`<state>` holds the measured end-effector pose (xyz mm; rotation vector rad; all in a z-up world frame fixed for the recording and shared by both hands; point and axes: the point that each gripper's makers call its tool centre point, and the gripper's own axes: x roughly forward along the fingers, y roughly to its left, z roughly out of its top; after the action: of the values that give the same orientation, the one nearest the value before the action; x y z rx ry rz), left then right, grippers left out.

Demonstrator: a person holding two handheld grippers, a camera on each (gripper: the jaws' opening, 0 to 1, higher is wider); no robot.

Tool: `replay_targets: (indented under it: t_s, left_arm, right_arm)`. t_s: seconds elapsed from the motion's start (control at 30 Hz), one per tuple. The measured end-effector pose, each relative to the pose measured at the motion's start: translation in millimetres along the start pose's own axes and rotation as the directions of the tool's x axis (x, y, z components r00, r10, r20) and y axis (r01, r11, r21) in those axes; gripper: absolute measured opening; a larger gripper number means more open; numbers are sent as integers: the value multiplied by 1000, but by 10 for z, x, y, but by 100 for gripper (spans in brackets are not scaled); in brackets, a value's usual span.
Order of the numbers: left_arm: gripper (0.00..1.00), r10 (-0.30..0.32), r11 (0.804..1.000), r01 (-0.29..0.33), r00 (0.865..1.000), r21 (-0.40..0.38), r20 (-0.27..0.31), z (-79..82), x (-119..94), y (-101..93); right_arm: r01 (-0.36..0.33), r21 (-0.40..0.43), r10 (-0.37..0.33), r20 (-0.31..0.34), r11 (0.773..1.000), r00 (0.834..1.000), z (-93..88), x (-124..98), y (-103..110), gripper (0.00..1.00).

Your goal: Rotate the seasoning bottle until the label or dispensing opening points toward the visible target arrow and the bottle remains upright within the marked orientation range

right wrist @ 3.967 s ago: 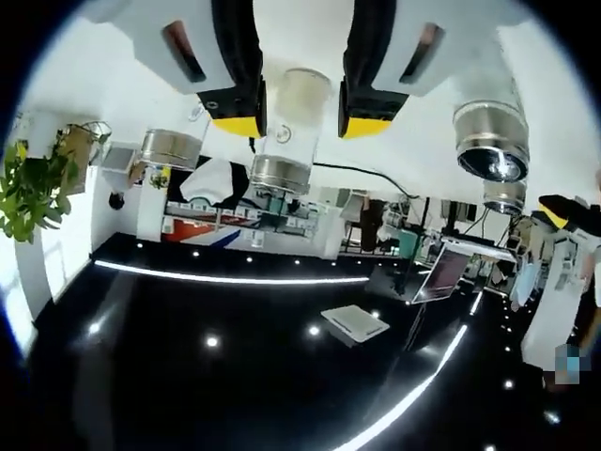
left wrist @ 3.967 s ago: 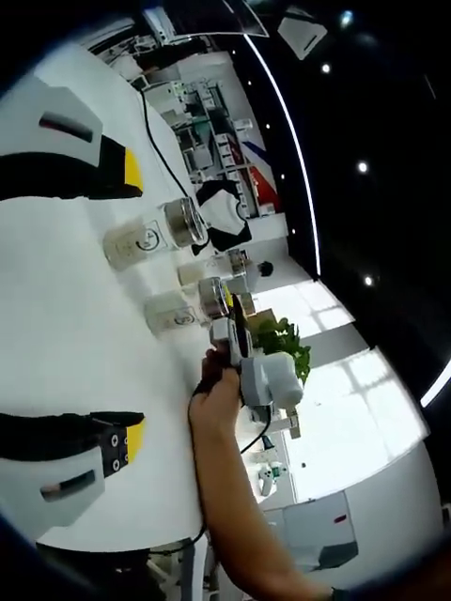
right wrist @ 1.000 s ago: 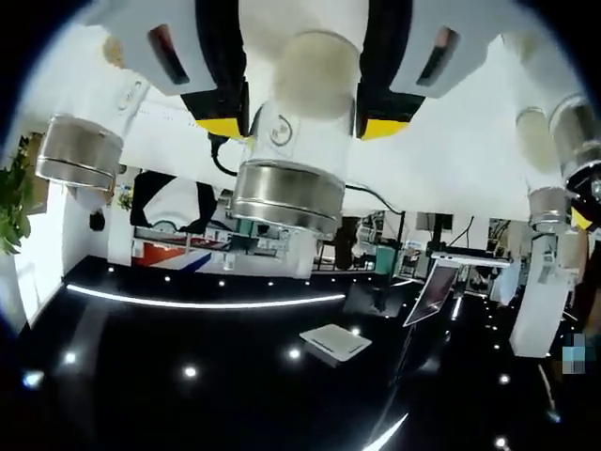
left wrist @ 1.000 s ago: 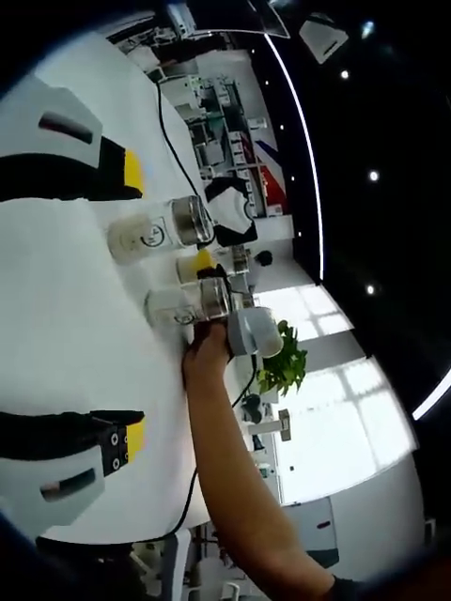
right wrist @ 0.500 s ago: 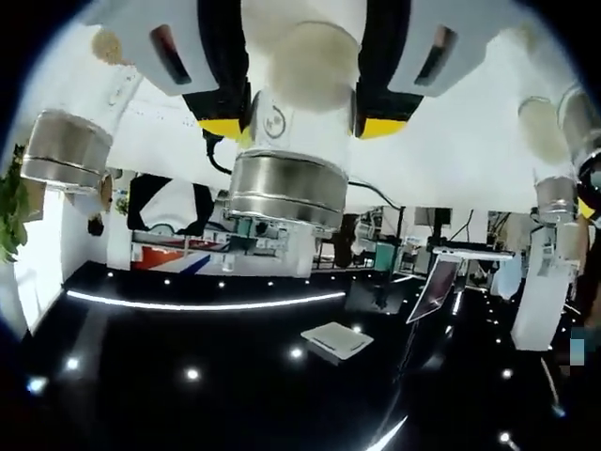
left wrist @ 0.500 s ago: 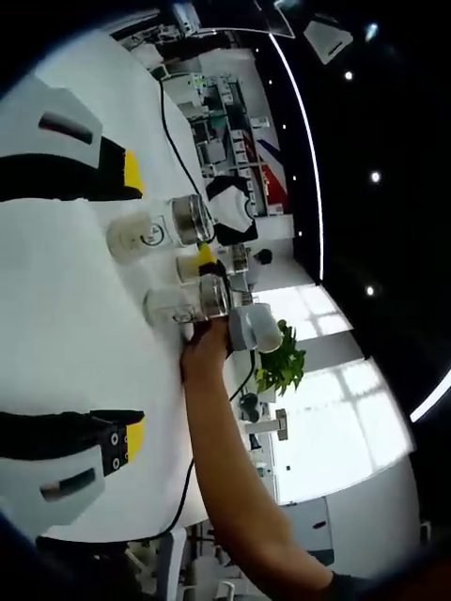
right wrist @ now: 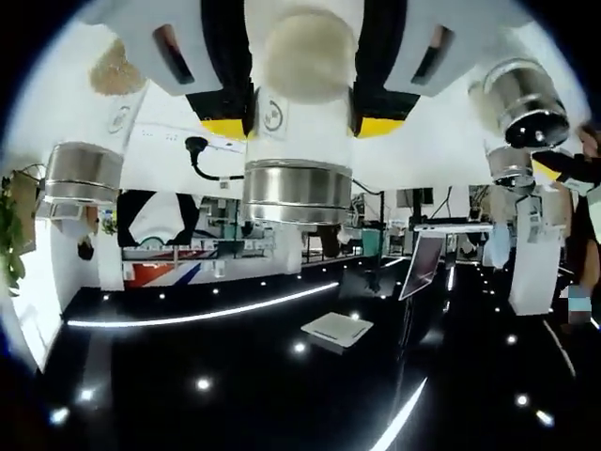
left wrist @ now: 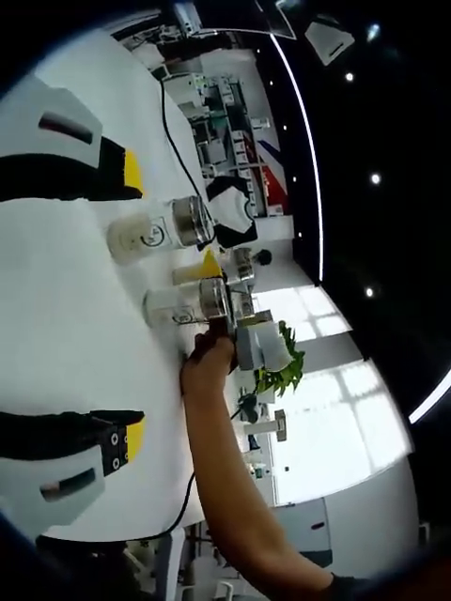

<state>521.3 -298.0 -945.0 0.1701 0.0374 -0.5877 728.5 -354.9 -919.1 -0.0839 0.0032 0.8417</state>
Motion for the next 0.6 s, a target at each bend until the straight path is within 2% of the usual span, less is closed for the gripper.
replay_targets:
  t_s: [0.17, 0.4, 0.53, 0.6]
  left_arm:
    - [98, -2, 1000, 2, 1000, 13, 16, 33, -18, -16]
    - [98, 4, 1000, -5, 1000, 22, 20, 48, -19, -7]
    - [98, 7, 1000, -8, 999, 11, 41, 91, -42, 5]
    - [98, 13, 1000, -14, 997, 17, 70, 144, -60, 7]
  right_arm:
    - [10, 14, -11, 29, 1000, 1000, 108, -269, 37, 39]
    - [17, -21, -17, 8, 1000, 1000, 184, -588, 106, 40]
    - [21, -2, -21, 17, 1000, 1000, 257, -764, 125, 40]
    - [36, -2, -35, 17, 999, 999, 276, -871, 135, 40]
